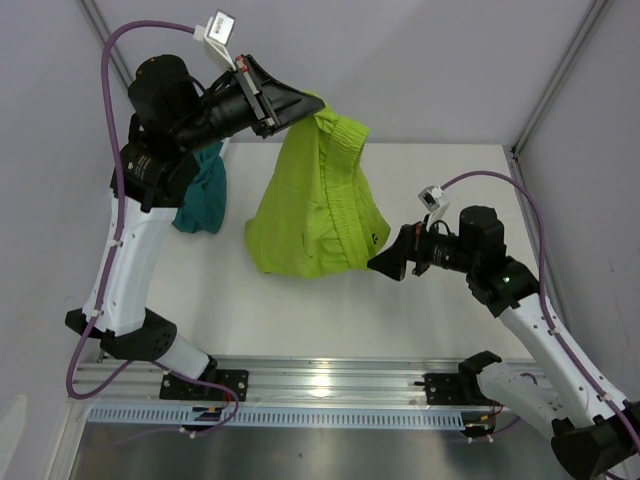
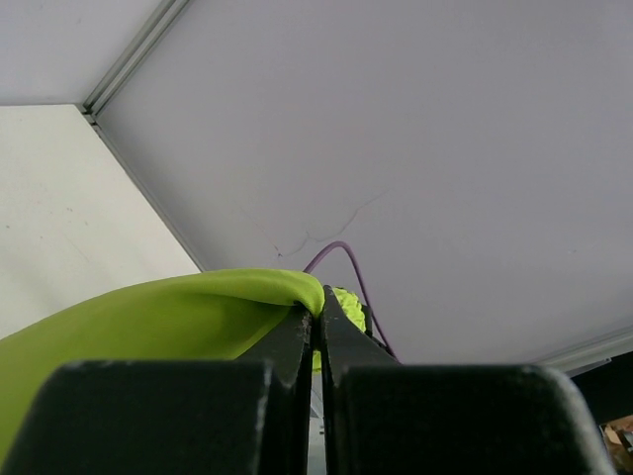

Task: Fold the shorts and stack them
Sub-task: Move the shorts to the center of the board

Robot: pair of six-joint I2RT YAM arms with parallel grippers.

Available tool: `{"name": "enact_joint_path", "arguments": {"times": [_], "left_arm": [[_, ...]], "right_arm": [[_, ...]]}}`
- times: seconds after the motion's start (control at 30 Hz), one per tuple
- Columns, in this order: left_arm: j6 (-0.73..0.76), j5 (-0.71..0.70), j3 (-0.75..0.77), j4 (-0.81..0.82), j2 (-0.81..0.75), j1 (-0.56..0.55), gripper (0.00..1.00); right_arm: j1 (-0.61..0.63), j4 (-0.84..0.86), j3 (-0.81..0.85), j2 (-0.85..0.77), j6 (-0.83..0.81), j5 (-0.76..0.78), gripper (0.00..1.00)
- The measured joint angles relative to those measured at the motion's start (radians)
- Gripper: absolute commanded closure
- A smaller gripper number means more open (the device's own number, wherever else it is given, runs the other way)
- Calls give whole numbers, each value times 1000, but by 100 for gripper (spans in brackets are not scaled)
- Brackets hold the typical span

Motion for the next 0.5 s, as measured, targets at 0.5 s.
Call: {"name": "enact_joint_path", "arguments": {"times": [0.5], "left_arm": [[-23, 1, 0, 11, 0, 10, 100]], "right_arm": [[116, 127, -30, 111, 18, 77, 42]]}}
